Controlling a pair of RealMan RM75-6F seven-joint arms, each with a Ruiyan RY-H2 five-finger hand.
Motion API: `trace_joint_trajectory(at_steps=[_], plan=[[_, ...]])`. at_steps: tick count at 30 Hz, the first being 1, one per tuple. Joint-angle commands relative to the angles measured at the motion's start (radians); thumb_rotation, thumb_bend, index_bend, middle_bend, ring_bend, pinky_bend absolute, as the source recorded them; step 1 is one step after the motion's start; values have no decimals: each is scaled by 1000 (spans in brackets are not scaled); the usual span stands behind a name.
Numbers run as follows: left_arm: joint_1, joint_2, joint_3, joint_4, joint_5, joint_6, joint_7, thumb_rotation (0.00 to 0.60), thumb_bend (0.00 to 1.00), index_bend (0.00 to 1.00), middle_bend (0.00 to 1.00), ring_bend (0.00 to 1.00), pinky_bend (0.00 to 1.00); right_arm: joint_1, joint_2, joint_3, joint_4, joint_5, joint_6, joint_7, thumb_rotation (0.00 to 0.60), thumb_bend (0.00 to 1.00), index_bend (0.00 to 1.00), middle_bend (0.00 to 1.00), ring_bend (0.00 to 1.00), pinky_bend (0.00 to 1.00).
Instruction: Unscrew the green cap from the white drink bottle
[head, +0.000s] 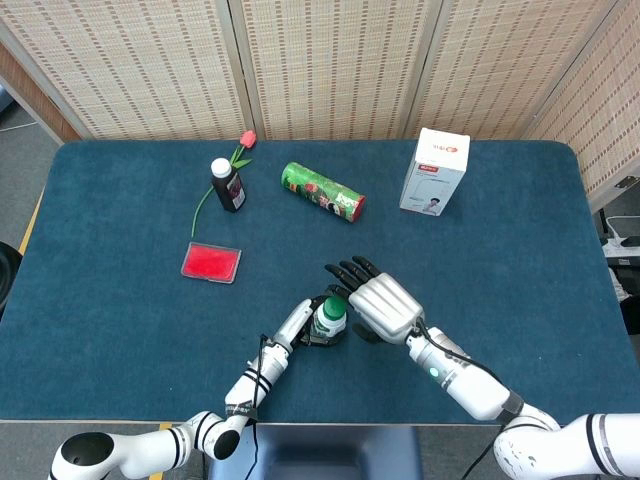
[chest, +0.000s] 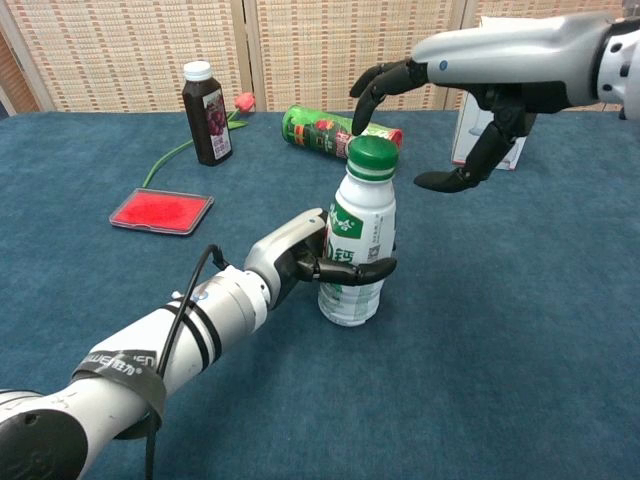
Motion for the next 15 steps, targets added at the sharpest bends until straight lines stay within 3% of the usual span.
trace_joint_trajectory(at_steps=[1, 15], plan=[[0, 1, 0, -1, 0, -1, 2, 600, 921, 757, 883, 410, 129, 9, -11, 8, 1, 17, 2, -4, 600, 309, 263, 0, 0, 0], [-1, 2, 0, -10, -2, -5, 9, 600, 921, 756, 883, 410, 129, 36, -49, 23, -1, 54, 27, -31, 600, 309, 340, 0, 0, 0]])
